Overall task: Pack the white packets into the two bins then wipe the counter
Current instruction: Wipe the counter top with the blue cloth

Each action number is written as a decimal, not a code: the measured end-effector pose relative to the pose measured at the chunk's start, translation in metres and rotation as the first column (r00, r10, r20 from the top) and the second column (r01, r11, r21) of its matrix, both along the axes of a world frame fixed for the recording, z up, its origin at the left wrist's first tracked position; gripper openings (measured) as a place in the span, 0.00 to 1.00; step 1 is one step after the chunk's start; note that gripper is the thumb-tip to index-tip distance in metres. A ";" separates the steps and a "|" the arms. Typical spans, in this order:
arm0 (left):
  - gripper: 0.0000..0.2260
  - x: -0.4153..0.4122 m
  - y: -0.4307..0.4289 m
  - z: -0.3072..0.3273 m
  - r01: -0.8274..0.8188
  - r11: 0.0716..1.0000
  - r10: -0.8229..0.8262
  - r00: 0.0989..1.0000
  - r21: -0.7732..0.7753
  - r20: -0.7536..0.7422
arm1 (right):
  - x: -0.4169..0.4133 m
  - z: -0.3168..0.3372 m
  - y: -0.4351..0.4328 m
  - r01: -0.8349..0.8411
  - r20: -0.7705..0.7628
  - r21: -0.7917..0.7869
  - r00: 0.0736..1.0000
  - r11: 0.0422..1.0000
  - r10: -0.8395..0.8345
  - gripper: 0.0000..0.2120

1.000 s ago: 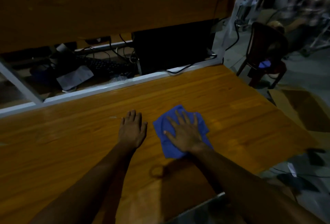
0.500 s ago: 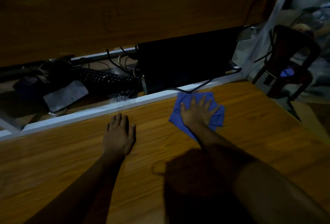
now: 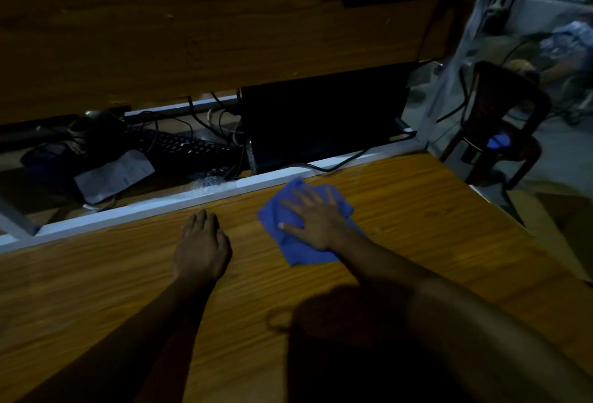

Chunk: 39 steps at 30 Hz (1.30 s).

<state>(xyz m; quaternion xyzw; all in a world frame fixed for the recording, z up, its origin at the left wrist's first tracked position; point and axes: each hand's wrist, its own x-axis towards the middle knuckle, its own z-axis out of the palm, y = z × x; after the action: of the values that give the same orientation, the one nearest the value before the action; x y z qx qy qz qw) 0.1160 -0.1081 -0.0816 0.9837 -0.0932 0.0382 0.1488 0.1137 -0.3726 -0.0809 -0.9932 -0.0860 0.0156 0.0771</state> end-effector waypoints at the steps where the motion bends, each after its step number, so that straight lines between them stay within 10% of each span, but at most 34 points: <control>1: 0.27 -0.001 0.002 -0.001 0.015 1.000 -0.015 1.000 0.001 -0.006 | 0.000 0.000 -0.007 0.149 -0.001 0.026 0.989 0.989 -0.149 0.35; 5: 0.27 0.004 0.026 -0.003 0.147 0.989 -0.147 0.986 -0.004 -0.082 | -0.004 0.001 0.025 0.479 0.000 0.042 0.878 0.877 -0.479 0.34; 14: 0.37 -0.058 0.088 -0.006 0.271 0.961 -0.262 0.956 0.053 -0.128 | -0.096 0.000 0.077 -0.138 -0.001 -0.009 0.990 0.990 0.138 0.36; 19: 0.31 -0.105 0.110 -0.003 0.316 0.947 -0.307 0.940 0.047 -0.148 | -0.152 0.002 0.075 0.498 -0.006 0.021 0.867 0.867 -0.498 0.34; 27: 0.29 -0.171 0.135 0.003 0.302 0.953 -0.296 0.943 0.017 -0.153 | -0.263 0.002 0.157 0.062 -0.031 -0.012 0.998 0.998 -0.063 0.38; 34: 0.28 -0.231 0.166 0.005 0.280 0.960 -0.278 0.947 -0.016 -0.160 | -0.327 0.012 0.147 0.651 -0.011 -0.006 0.759 0.759 -0.651 0.32; 39: 0.29 -0.269 0.178 0.009 0.181 0.983 -0.184 0.974 -0.033 -0.130 | -0.358 0.003 0.241 0.281 -0.059 -0.038 0.957 0.959 -0.283 0.34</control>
<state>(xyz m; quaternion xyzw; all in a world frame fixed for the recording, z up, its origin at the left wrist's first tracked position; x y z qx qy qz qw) -0.1529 0.0698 -0.0725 0.9698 -0.1728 -0.0402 0.1676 -0.2440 -0.1321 -0.0779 -0.9953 0.0593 0.0372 0.0666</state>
